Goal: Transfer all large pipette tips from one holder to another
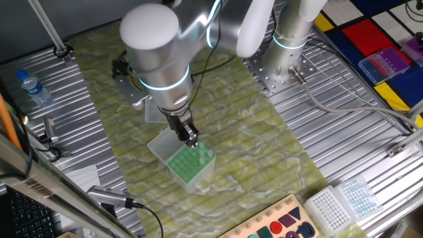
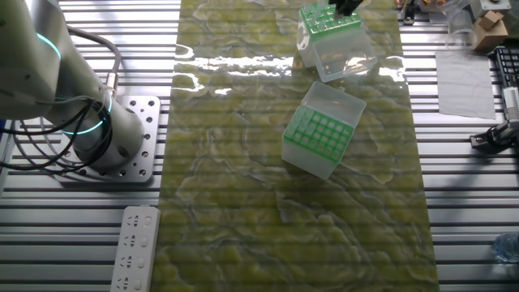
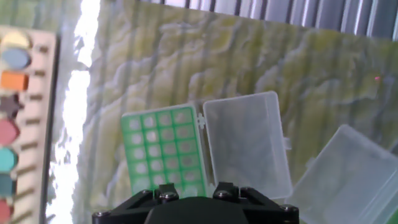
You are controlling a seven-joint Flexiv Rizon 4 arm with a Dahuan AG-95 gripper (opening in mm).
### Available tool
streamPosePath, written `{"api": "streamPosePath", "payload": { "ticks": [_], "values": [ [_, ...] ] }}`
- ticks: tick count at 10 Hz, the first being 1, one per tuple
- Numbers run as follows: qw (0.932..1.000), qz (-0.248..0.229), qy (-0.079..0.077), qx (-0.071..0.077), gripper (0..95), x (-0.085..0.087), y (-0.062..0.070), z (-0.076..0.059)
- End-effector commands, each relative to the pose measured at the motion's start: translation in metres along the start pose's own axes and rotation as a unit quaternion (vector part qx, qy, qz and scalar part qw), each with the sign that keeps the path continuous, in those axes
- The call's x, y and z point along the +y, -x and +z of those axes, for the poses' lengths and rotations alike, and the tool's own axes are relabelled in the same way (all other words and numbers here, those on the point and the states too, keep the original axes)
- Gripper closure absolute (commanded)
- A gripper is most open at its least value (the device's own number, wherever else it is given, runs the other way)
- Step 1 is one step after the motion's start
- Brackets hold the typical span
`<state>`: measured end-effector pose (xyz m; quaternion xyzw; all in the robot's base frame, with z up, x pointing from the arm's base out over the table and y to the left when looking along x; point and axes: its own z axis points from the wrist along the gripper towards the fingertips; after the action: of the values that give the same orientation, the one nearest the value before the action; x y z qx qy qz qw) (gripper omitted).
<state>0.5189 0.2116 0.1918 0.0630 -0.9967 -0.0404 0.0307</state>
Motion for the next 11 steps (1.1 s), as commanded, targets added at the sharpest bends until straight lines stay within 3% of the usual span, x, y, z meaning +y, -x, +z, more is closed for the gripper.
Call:
{"api": "streamPosePath", "payload": {
  "ticks": [1, 3, 11],
  "values": [
    [0.9997, 0.026, 0.002, -0.002, 76.0, 0.0, -0.003, 0.01],
    [0.9996, 0.027, 0.001, -0.006, 76.0, -0.002, -0.009, 0.017],
    [0.9993, 0.034, -0.004, -0.017, 76.0, 0.003, -0.009, 0.033]
  ]
}}
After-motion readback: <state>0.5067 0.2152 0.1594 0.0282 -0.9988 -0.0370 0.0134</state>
